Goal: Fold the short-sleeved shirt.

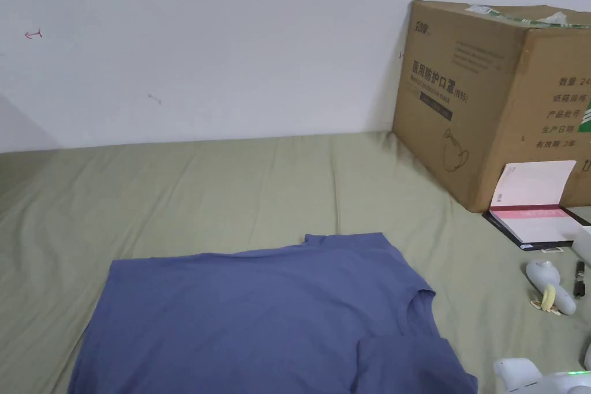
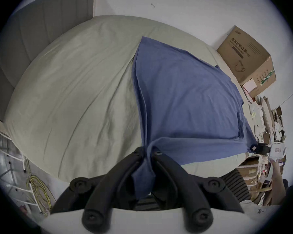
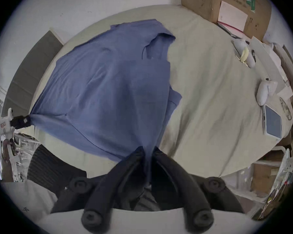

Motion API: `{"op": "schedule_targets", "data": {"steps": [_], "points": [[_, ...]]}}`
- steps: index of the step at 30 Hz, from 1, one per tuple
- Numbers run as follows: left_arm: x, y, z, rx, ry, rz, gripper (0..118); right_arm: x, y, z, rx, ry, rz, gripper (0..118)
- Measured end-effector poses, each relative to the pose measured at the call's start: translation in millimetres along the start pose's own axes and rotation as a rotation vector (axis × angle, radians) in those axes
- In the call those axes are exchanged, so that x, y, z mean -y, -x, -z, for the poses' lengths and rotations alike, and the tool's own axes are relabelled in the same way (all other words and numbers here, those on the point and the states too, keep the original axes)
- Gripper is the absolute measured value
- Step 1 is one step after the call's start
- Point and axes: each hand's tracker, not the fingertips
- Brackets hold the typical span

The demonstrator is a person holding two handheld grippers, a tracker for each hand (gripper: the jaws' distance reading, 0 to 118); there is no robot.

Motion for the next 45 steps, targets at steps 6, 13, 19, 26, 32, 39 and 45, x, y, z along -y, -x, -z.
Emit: {"op": "schedule_targets", "data": {"steps": [6,13,19,26,32,39,45], "points": [[-4.4,12.6,-20.0,0.085,-0.043,-0.059,6,-0.3,-9.7,-36.9,-0.104,-0.096,0.083,5],[-12.3,20.8,-57.1,0.167,-0.085,-0.084,6,-1.7,-11.5,-80.8,-0.152,-0.142,0.086,5],[-10.1,27.1,-62.7,0.187,-0.006,-0.081,6,2.7,-22.7,-91.2,-0.202,-0.082,0.147,5],[-45.8,35.8,-32.2,0.208,0.042,-0.125,6,-37.6,-20.1,-81.2,-0.279,-0.047,0.234,5],[-101.5,35.0,10.3,0.225,0.049,-0.173,6,-108.7,-33.3,-48.9,-0.329,-0.061,0.355,5],[-160.4,33.1,70.4,0.232,0.037,-0.274,6,-183.8,-29.4,9.9,-0.292,-0.095,0.483,5],[-170.0,25.1,88.3,0.181,-0.01,-0.294,73,-195.9,-5.9,40.7,-0.249,-0.158,0.531,91]]}}
